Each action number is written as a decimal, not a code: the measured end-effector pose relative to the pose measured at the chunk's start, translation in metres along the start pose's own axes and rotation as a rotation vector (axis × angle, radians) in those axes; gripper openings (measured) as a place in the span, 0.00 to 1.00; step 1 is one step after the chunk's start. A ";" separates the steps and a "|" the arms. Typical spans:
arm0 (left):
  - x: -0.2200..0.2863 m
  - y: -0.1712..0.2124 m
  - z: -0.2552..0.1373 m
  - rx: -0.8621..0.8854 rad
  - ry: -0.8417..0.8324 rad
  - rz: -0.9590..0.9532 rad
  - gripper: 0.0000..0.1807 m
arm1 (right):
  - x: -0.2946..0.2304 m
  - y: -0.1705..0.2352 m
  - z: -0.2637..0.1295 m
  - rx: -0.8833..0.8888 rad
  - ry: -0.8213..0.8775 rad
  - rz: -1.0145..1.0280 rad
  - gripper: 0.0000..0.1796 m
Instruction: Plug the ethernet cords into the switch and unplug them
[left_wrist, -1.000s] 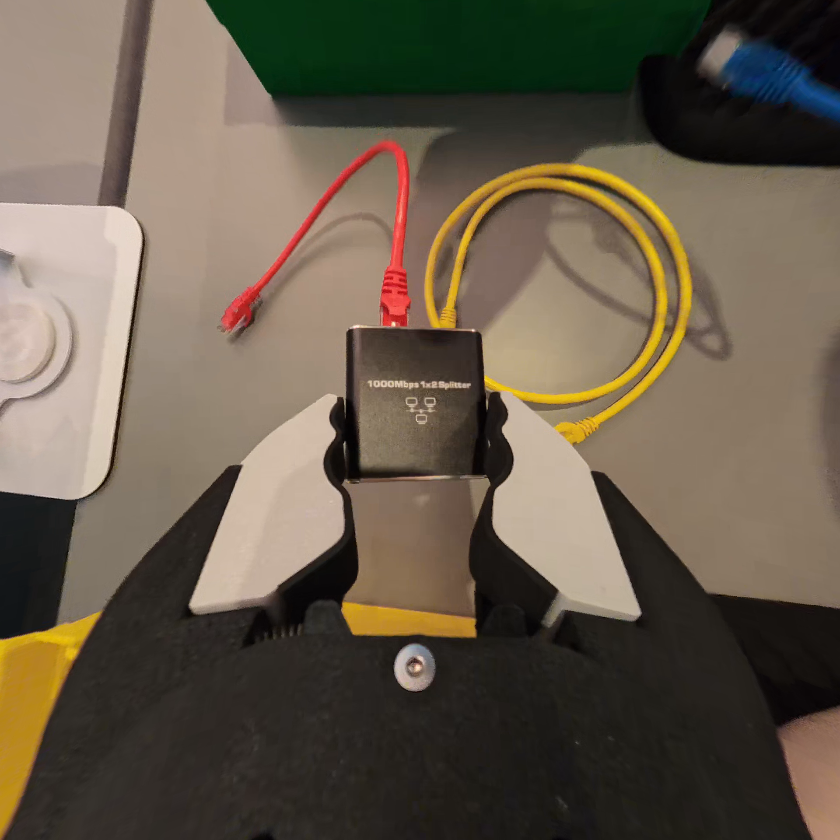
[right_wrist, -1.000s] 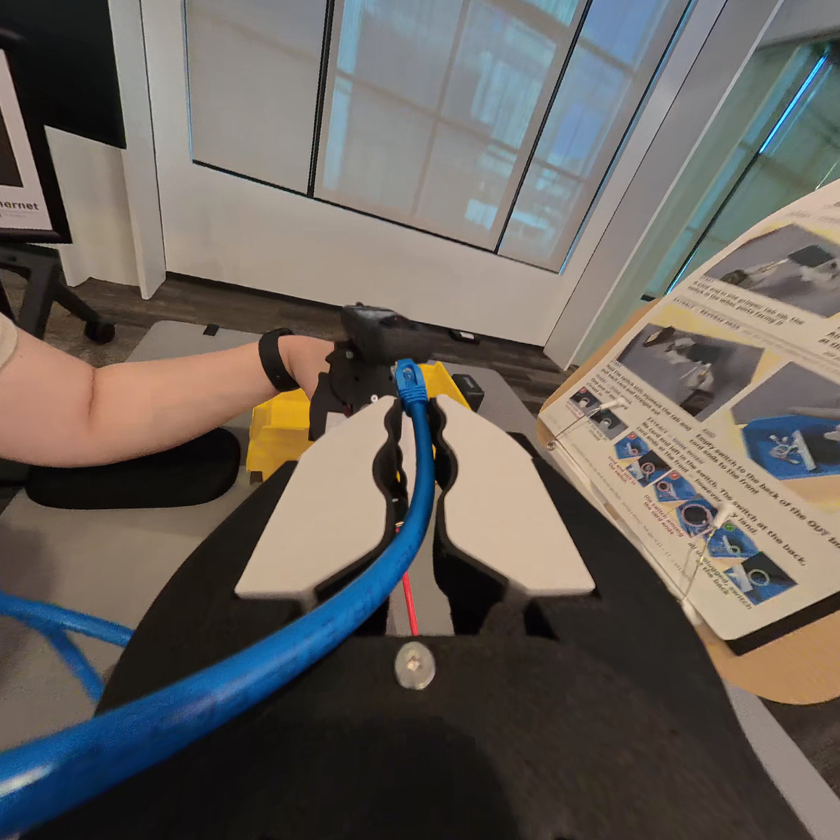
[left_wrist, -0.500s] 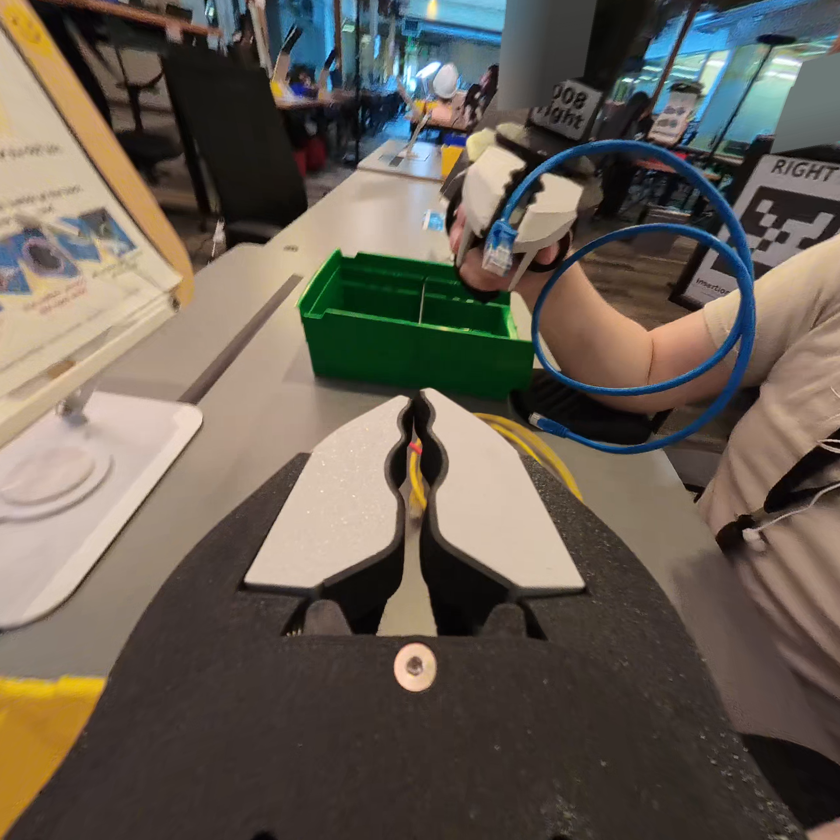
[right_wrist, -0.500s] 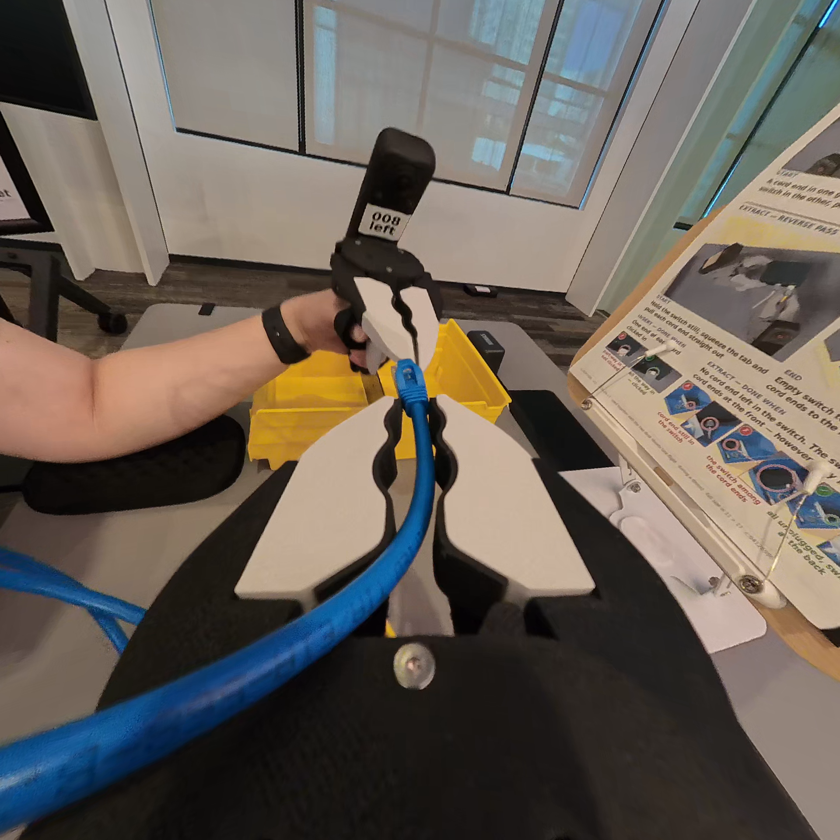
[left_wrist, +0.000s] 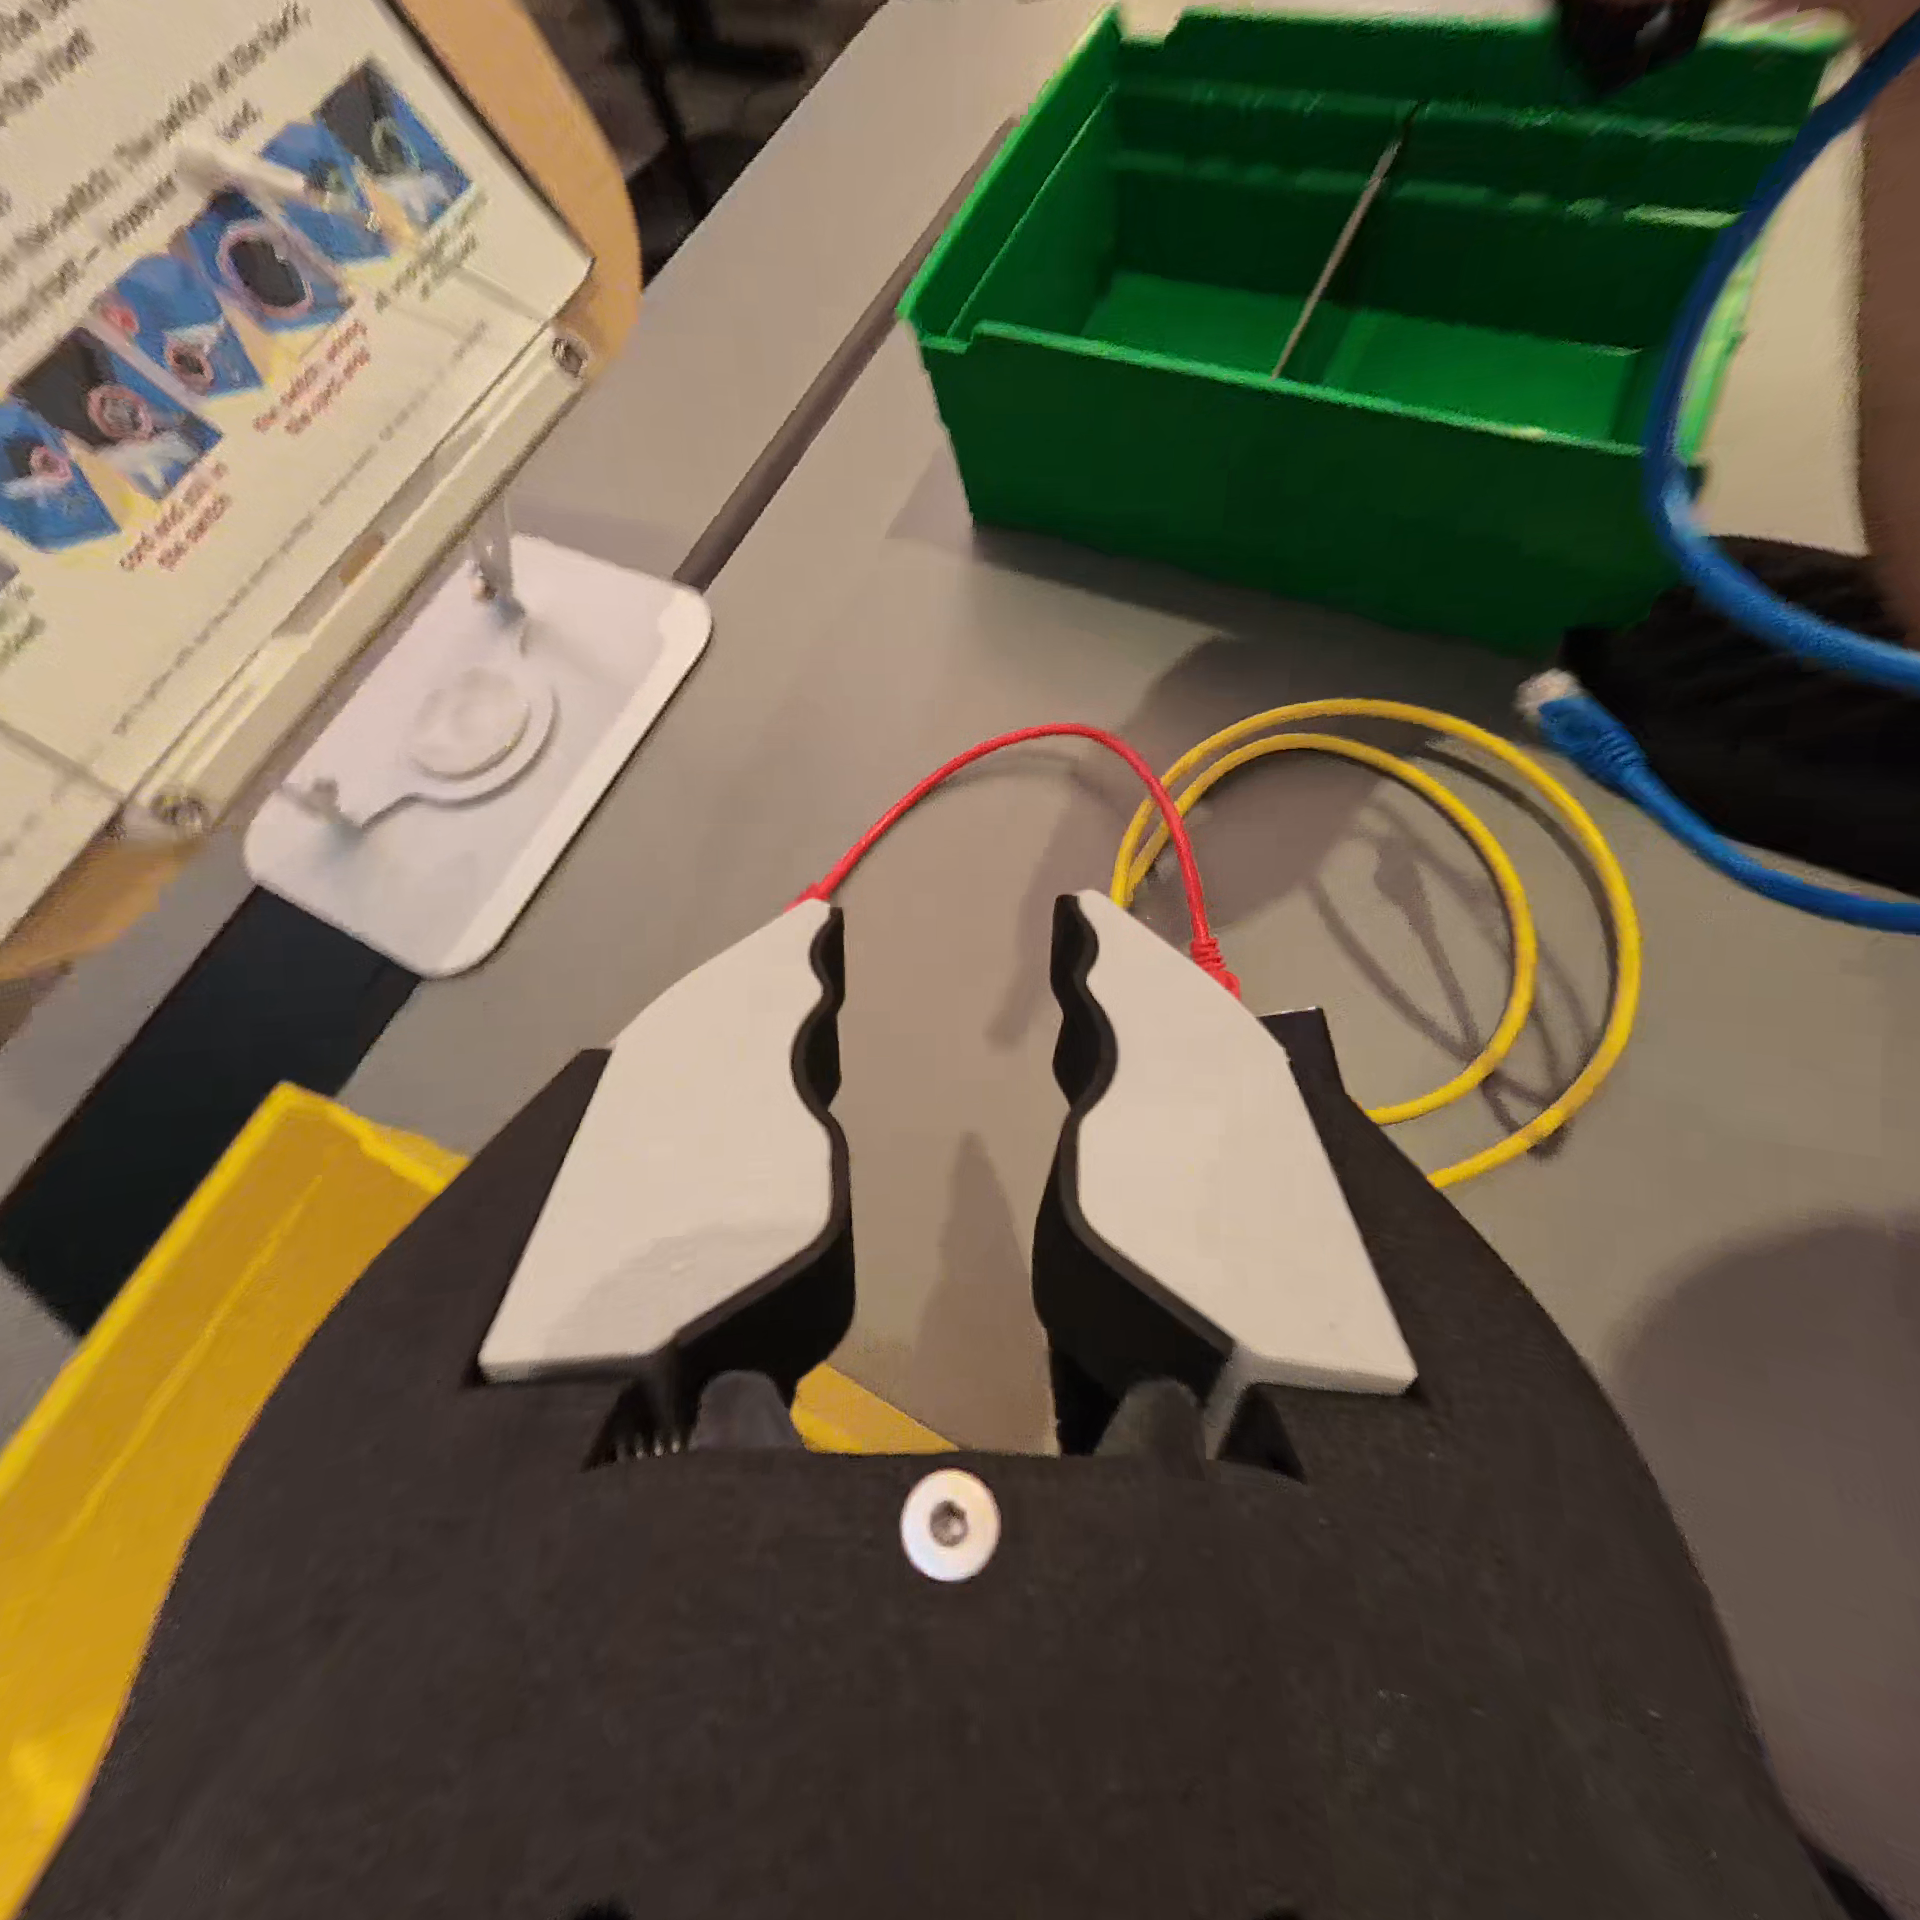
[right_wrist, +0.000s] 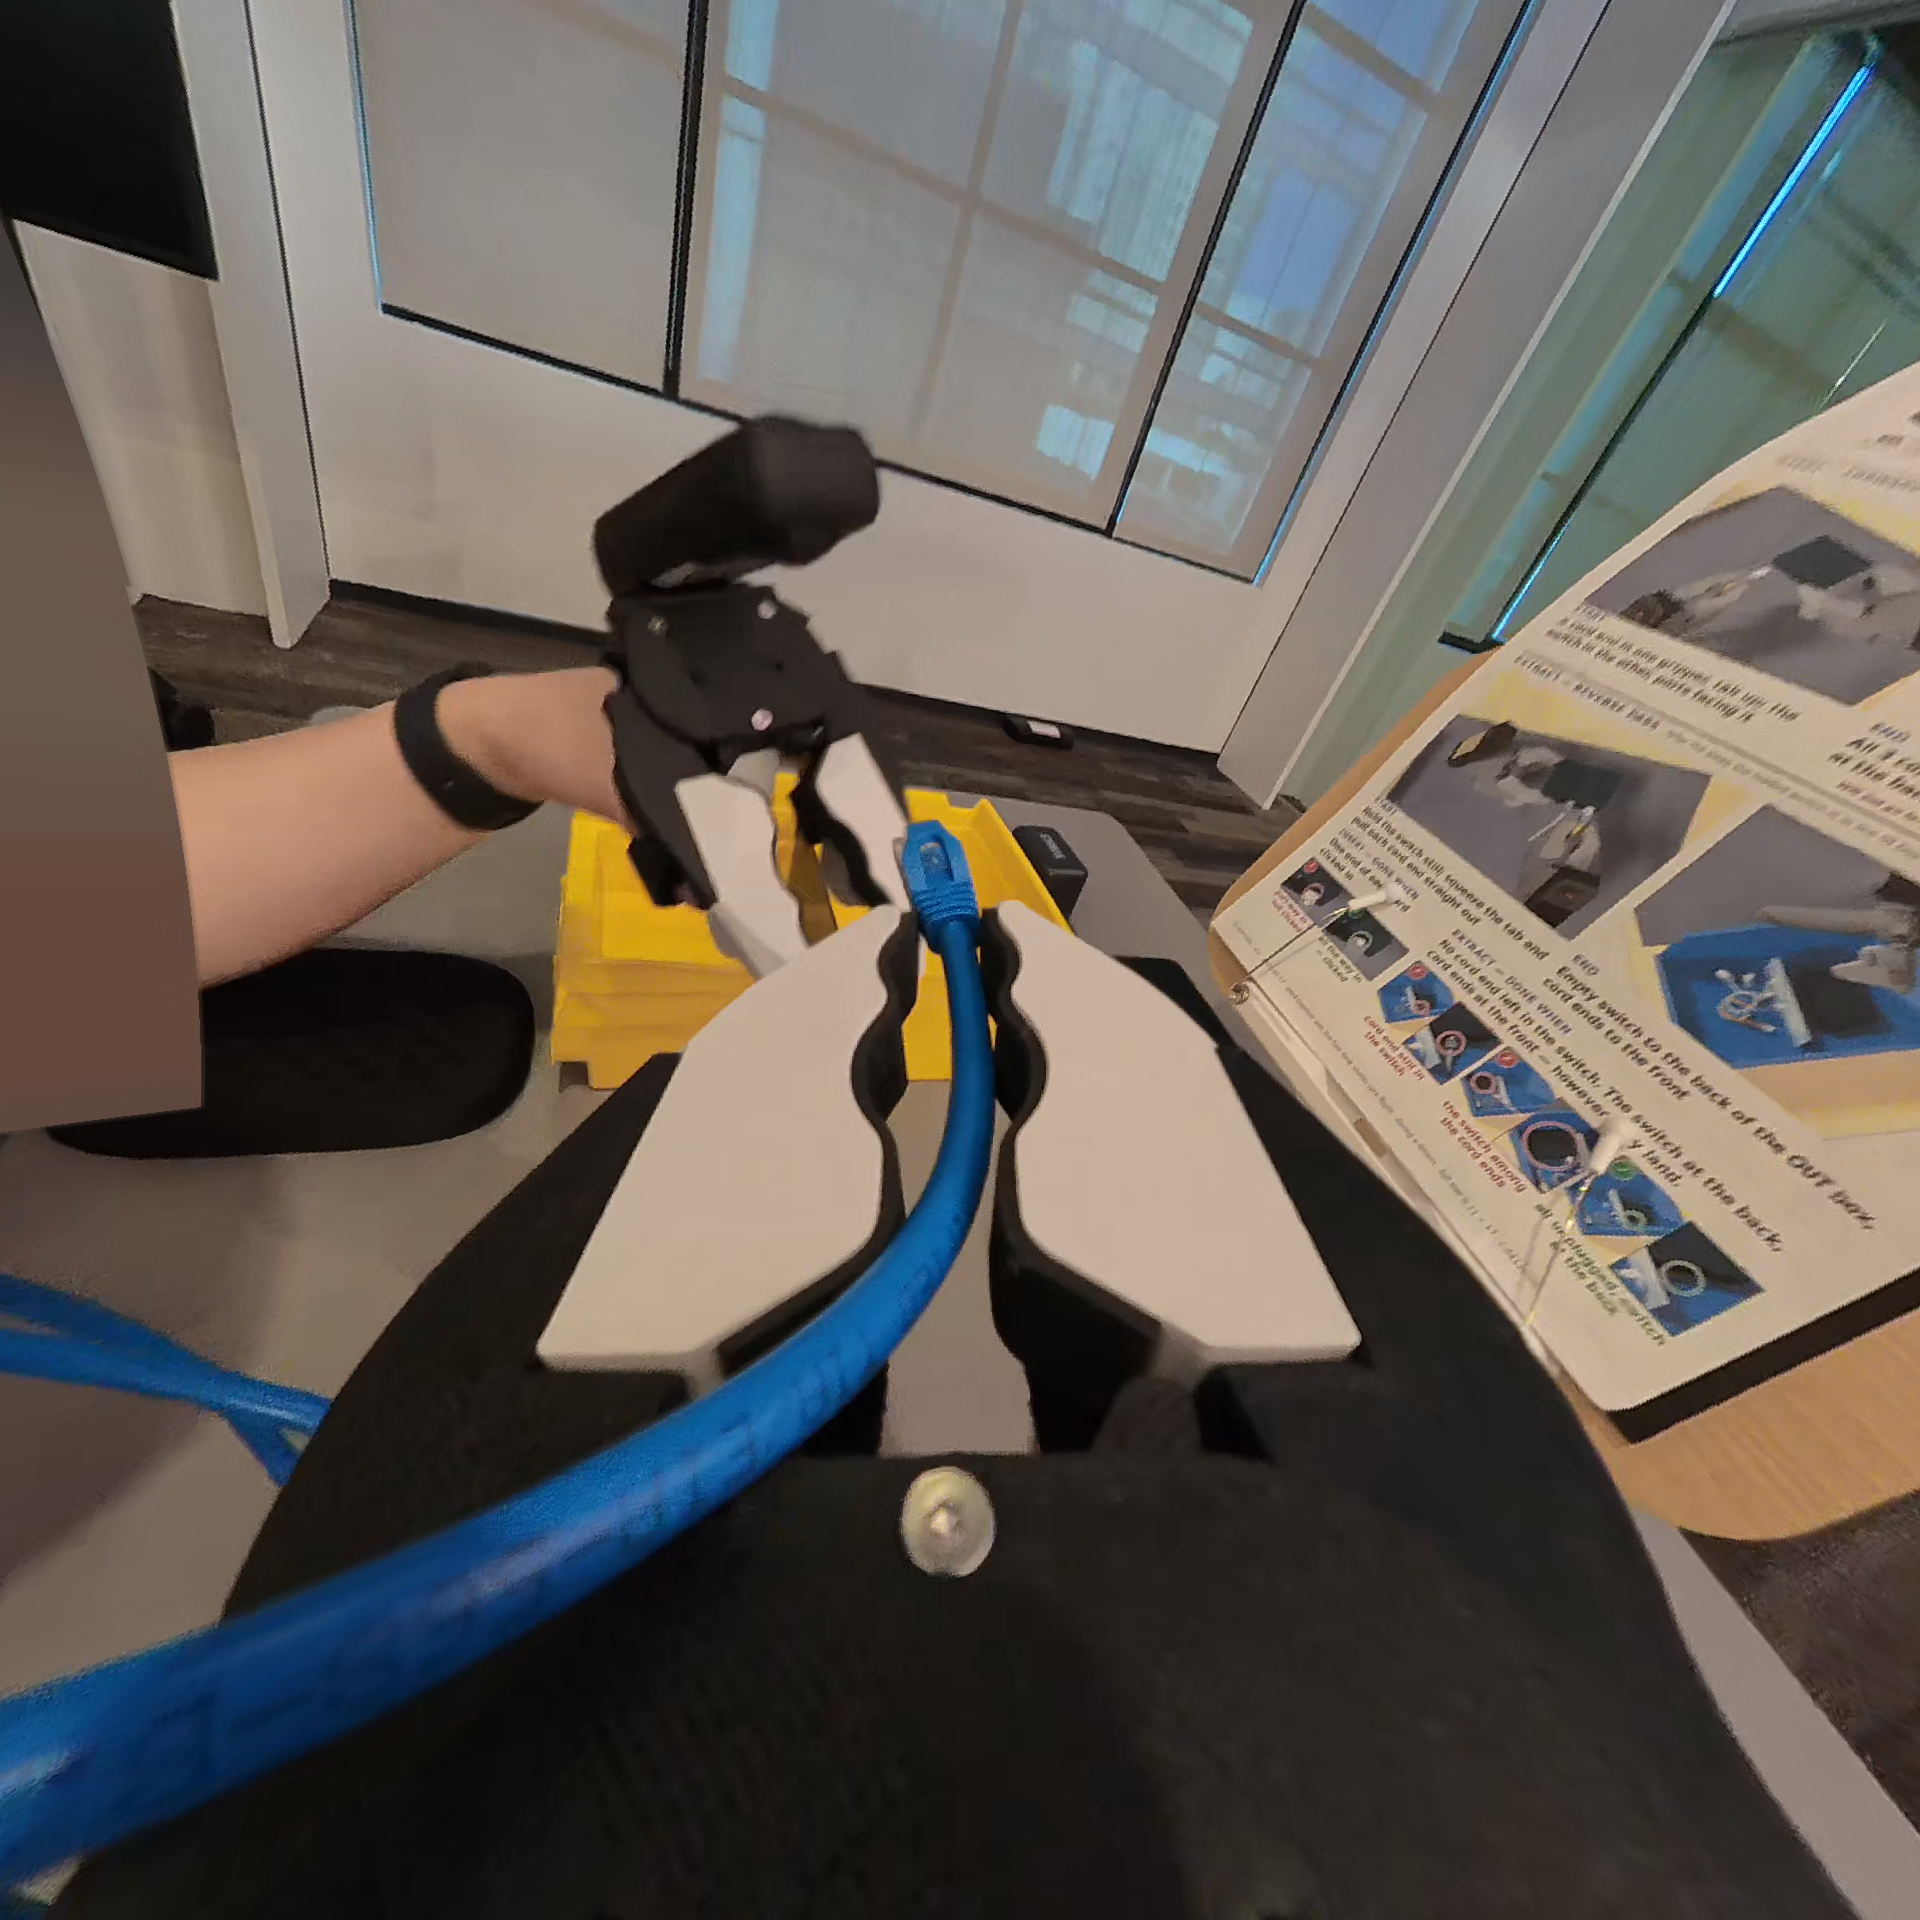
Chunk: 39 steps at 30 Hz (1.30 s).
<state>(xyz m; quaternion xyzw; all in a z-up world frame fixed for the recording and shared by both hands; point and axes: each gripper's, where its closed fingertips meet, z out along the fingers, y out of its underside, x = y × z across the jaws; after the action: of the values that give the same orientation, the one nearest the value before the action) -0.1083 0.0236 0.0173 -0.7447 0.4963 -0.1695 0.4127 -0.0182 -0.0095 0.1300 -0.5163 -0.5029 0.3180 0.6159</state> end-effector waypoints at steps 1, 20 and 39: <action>0.008 0.006 0.001 -0.028 -0.041 -0.022 0.21 | 0.000 -0.006 -0.006 0.015 0.004 -0.006 0.07; 0.115 0.109 0.086 -0.307 -0.434 -0.160 0.31 | -0.032 -0.083 -0.085 0.302 -0.045 -0.063 0.07; 0.081 0.125 0.080 -0.561 -0.334 -0.014 0.23 | -0.034 -0.086 -0.093 0.337 -0.090 -0.044 0.07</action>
<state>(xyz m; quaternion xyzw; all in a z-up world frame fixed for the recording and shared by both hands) -0.0939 -0.0325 -0.1412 -0.8503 0.4441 0.0955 0.2658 0.0493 -0.0927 0.2056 -0.3797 -0.4806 0.4069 0.6777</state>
